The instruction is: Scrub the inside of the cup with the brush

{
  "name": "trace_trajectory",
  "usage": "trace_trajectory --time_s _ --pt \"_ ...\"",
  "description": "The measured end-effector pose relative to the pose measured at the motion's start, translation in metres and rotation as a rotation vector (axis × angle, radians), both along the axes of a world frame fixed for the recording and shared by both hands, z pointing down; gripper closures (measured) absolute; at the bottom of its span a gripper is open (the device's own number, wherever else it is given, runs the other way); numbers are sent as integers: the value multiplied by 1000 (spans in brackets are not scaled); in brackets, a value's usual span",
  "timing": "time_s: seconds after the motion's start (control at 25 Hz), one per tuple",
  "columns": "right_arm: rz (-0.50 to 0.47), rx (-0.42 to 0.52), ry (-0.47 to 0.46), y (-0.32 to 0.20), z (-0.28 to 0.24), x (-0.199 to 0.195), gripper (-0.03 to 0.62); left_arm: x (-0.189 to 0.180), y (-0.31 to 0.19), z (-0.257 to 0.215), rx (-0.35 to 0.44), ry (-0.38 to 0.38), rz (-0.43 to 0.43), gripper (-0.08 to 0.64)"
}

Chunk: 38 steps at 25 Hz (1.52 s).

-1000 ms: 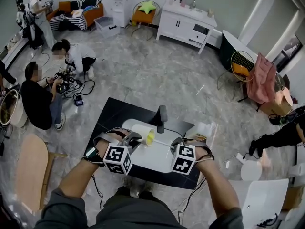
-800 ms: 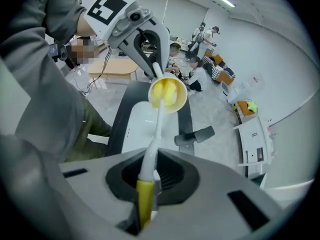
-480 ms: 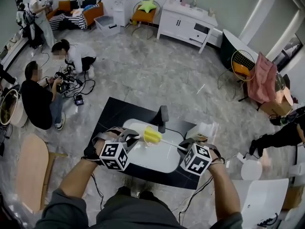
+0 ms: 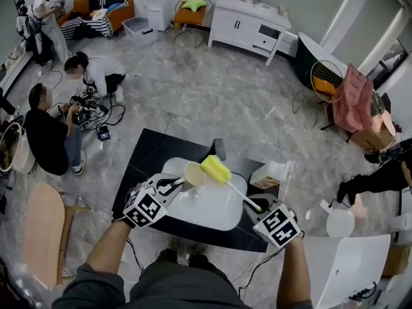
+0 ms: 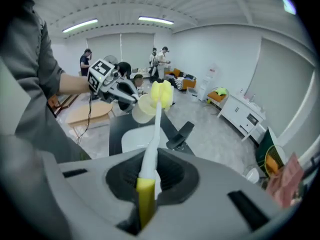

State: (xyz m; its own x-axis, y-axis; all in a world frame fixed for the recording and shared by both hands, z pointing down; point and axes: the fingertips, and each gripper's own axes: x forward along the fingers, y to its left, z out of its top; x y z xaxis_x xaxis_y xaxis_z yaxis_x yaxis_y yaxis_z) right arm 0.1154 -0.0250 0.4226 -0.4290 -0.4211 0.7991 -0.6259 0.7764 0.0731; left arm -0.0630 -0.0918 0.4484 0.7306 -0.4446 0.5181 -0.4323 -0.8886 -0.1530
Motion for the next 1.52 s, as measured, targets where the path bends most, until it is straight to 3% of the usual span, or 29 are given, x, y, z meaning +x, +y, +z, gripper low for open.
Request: trace_trajectory --time_s 0.2,0.48,0.96,1.52 --pt "91 32 -84 -7 2 -1 577 1 -2 16 -86 122 -59 522" --pt "153 77 -155 -18 4 -6 577 7 -13 46 -126 183 -69 522" --pt "237 106 -233 -38 36 3 577 18 -38 142 -195 165 -86 522" --pt "249 97 -290 -56 77 14 577 39 -58 283 -340 133 -117 522"
